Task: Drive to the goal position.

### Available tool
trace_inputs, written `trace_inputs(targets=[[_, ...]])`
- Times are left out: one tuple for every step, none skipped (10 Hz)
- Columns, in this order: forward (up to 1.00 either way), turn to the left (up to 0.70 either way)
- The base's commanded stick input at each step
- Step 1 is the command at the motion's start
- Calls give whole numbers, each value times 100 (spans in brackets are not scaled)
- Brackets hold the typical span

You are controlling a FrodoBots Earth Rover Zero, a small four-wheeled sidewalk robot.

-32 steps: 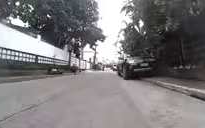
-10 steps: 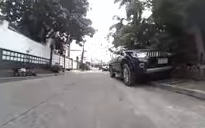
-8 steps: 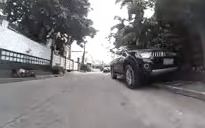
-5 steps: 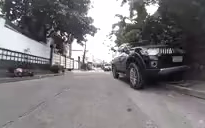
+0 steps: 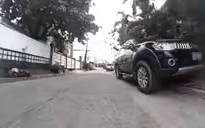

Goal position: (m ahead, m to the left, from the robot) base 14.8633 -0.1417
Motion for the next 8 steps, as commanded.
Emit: trace_inputs(targets=[[100,-3],[100,-4],[100,-3],[100,0],[100,-17],[100,-29],[100,-37],[100,-13]])
